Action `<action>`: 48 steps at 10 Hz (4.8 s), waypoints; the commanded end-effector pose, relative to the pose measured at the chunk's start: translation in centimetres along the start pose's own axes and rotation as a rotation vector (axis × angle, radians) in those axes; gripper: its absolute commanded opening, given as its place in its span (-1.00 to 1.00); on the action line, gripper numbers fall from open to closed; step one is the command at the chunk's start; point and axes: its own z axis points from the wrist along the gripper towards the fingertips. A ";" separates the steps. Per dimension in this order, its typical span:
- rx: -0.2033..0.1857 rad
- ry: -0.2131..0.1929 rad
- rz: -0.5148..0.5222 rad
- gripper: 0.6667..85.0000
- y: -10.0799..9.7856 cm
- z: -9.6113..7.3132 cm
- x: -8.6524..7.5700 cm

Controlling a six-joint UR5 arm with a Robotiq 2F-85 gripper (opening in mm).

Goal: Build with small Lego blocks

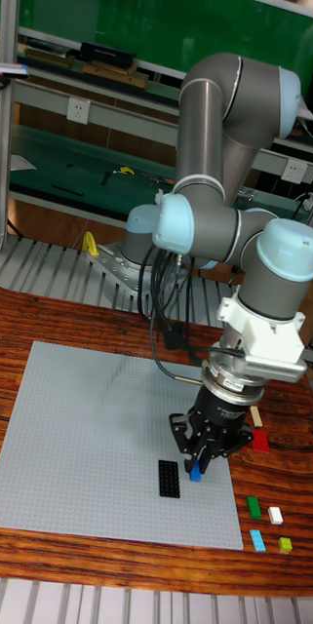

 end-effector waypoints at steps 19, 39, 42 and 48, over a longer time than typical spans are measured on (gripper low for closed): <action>-0.048 0.039 0.071 -0.98 -0.7 2.2 1.1; -0.045 0.039 0.031 -0.98 -1.6 2.9 -0.5; -0.043 0.040 0.021 -0.98 -2.0 2.7 -0.4; -0.056 0.038 0.061 -0.98 -1.7 2.6 -0.9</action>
